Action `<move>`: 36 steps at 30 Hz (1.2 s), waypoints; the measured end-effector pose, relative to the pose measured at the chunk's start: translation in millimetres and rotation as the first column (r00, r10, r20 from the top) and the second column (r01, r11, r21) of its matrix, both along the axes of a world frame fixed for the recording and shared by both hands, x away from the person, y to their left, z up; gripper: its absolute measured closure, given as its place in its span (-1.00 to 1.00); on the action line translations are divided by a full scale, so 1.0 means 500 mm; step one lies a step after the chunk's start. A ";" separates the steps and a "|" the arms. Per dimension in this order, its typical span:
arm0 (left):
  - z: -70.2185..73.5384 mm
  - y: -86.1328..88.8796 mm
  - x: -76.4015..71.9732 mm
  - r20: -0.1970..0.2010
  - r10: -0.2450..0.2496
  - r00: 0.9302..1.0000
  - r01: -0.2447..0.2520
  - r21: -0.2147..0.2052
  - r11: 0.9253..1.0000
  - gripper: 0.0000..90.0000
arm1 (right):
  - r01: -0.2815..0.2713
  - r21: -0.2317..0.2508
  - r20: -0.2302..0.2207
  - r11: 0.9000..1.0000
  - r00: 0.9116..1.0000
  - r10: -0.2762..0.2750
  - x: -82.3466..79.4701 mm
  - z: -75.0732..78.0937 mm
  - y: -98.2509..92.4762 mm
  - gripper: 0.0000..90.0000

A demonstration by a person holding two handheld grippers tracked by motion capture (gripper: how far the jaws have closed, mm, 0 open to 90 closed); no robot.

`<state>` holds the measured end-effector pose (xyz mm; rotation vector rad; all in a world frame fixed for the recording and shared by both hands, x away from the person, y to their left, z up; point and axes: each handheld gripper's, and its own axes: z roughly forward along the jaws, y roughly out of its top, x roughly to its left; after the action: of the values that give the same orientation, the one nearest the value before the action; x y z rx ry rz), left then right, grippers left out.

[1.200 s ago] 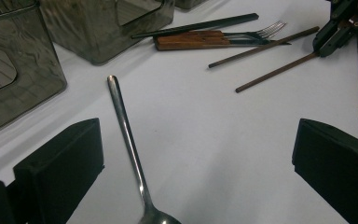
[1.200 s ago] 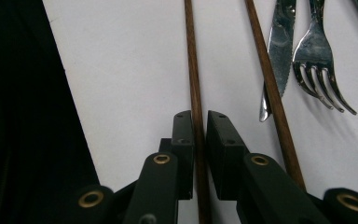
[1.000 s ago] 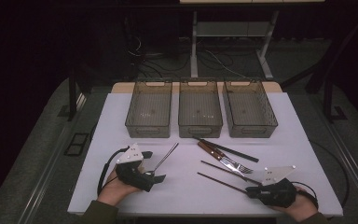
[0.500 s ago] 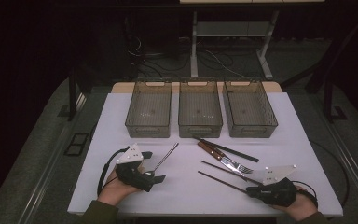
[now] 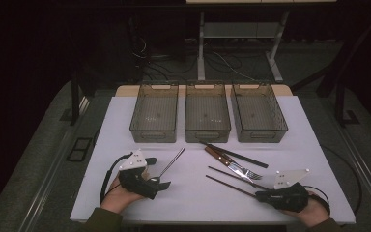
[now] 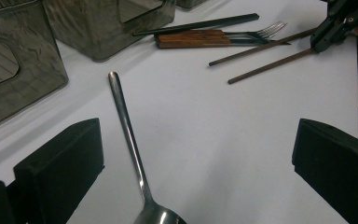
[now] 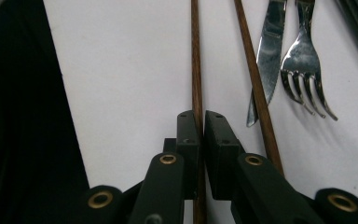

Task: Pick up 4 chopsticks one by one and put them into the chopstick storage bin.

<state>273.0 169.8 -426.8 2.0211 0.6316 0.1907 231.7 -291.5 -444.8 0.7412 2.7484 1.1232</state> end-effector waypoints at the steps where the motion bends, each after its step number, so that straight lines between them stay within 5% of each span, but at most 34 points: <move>1: -0.001 0.001 -0.001 -0.003 0.001 1.000 -0.001 -0.003 1.000 -0.98 | 0.004 0.011 0.001 1.000 1.000 -0.004 0.000 0.003 -0.001 0.87; 18: -0.017 0.018 -0.023 -0.023 0.013 1.000 -0.013 -0.015 1.000 -1.00 | 0.024 0.093 0.004 0.995 1.000 -0.024 0.004 0.028 -0.015 0.87; 36: -0.018 0.019 -0.009 -0.009 0.020 1.000 -0.020 -0.007 1.000 -1.00 | 0.090 0.143 0.019 0.986 0.995 -0.094 0.035 0.059 -0.019 0.87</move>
<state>268.4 179.4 -435.9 2.0108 0.6569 0.1914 248.9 -301.0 -415.4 0.8537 2.6043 1.3102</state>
